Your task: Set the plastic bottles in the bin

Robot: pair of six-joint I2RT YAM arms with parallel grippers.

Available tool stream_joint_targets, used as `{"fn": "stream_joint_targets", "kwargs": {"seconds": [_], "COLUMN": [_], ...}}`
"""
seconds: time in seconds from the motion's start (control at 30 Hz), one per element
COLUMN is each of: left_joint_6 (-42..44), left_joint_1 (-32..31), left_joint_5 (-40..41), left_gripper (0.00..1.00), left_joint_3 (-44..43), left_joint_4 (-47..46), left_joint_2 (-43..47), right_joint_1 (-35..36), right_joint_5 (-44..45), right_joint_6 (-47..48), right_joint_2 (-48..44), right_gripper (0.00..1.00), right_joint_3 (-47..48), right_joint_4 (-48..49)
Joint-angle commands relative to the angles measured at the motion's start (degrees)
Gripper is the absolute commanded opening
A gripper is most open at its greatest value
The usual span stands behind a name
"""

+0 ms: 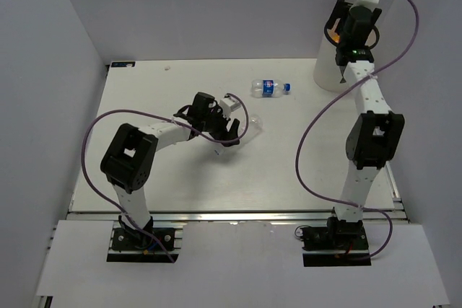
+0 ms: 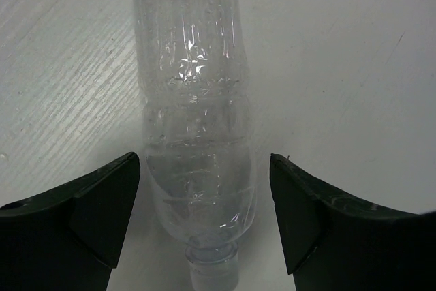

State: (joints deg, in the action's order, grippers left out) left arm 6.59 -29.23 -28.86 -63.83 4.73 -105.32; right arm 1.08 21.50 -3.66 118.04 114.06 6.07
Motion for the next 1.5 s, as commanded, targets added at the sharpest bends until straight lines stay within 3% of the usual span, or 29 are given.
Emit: {"fn": "stream_joint_targets", "kwargs": {"seconds": [0.0,0.17,0.3,0.4,0.53,0.73,0.83,1.13,1.4,1.47], "left_joint_6": [1.1,0.6,1.1,0.0,-2.7,-8.2,-9.4,-12.0,-13.1,-12.7], "left_joint_1": [0.1,0.1,0.1,0.1,0.0,-0.2,-0.4,-0.6,-0.7,-0.7], "left_joint_5": [-1.5,-1.2,-0.8,0.5,-0.4,-2.9,-3.7,-6.6,-10.5,-10.3], "left_gripper": [0.85,0.78,0.54,0.39,0.31,0.3,0.28,0.26,0.25,0.25], "left_joint_3": [-2.7,-3.5,-4.7,-4.4,-2.0,8.1,10.6,12.2,12.8,12.8], "left_joint_4": [2.4,2.1,3.0,1.7,-2.9,-14.7,-17.0,-21.5,-24.0,-23.4], "left_joint_2": [-1.4,-2.8,-2.0,0.9,6.3,16.1,18.3,19.2,20.4,20.5], "right_joint_1": [-0.2,-0.2,0.0,0.4,1.3,8.7,12.4,16.4,17.5,17.6], "right_joint_5": [-6.4,-9.7,-14.9,-24.1,-41.0,-55.5,-59.6,-58.9,-55.9,-54.9], "right_joint_6": [-6.4,-9.7,-13.0,-14.6,-21.1,-25.1,-29.0,-35.4,-35.1,-35.3], "right_joint_2": [-11.7,-22.9,-31.9,-35.8,-36.4,-34.1,-33.4,-29.9,-27.2,-26.8], "right_gripper": [0.89,0.89,0.89,0.89,0.89,0.89,0.89,0.89,0.89,0.84], "right_joint_3": [-4.5,-19.6,-29.8,-36.3,-43.2,-52.9,-57.0,-60.3,-58.4,-58.0], "right_joint_4": [2.4,5.4,5.5,5.4,5.9,10.9,18.5,28.2,26.2,26.4]}}
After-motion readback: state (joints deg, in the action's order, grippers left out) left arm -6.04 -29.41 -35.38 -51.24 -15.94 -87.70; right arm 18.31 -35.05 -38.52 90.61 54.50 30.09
